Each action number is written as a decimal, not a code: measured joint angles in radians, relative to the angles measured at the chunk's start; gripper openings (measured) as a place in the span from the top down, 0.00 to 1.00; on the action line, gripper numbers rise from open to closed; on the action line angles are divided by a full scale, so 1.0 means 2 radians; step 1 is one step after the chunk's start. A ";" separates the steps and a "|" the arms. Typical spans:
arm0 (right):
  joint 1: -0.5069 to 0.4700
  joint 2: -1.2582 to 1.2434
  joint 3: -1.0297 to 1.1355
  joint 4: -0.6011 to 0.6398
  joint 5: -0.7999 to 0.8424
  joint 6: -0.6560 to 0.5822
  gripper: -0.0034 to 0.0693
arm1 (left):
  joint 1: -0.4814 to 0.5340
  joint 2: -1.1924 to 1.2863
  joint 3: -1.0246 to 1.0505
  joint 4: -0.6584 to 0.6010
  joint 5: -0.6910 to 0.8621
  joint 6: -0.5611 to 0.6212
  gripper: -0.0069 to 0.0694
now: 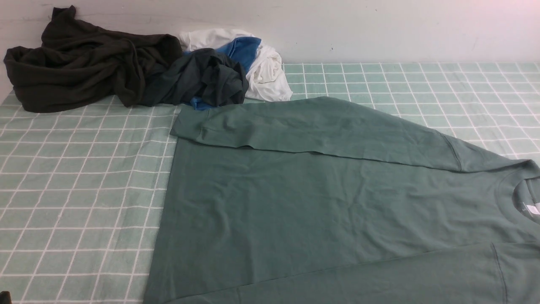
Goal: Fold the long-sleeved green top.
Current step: Use the left arm to clamp the cuff closest to it
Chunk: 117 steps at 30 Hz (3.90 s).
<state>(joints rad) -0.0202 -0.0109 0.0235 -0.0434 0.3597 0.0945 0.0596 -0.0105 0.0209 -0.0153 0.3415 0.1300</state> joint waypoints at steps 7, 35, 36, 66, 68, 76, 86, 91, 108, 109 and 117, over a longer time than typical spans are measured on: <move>0.000 0.000 0.000 0.000 0.000 0.000 0.97 | 0.000 0.000 0.000 0.000 0.000 0.000 0.91; 0.000 0.000 0.000 -0.016 0.002 0.017 0.97 | 0.000 0.000 0.000 0.000 0.000 0.000 0.91; 0.000 0.000 0.000 -0.016 0.002 0.017 0.97 | 0.000 0.000 0.000 0.000 0.000 0.000 0.91; 0.000 0.000 0.000 0.239 0.004 0.018 0.97 | 0.000 0.000 0.004 -0.437 -0.018 -0.113 0.91; 0.000 0.000 0.000 0.294 0.007 0.019 0.97 | 0.000 0.000 0.004 -0.442 -0.018 -0.104 0.91; 0.000 0.000 0.000 0.468 -0.023 0.018 0.97 | 0.000 0.000 -0.012 -0.455 -0.011 -0.015 0.91; 0.000 0.031 -0.040 0.472 -0.048 -0.139 0.97 | 0.000 0.120 -0.210 -0.339 0.102 0.148 0.91; 0.000 0.172 -0.175 0.412 0.015 -0.262 0.97 | -0.002 0.285 -0.358 -0.198 0.243 0.155 0.91; 0.167 0.509 -0.404 0.155 0.437 -0.236 0.97 | -0.273 0.629 -0.434 -0.020 0.363 0.134 0.76; 0.170 0.509 -0.404 0.154 0.437 -0.236 0.97 | -0.275 0.634 -0.434 -0.020 0.363 0.134 0.76; 0.178 0.509 -0.404 0.146 0.425 -0.233 0.97 | -0.296 0.769 -0.435 -0.009 0.298 0.134 0.51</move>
<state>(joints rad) 0.3357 1.0077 -0.7843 0.2482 1.2099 -0.3724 -0.5317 1.5281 -0.8484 -0.0335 0.9379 0.3989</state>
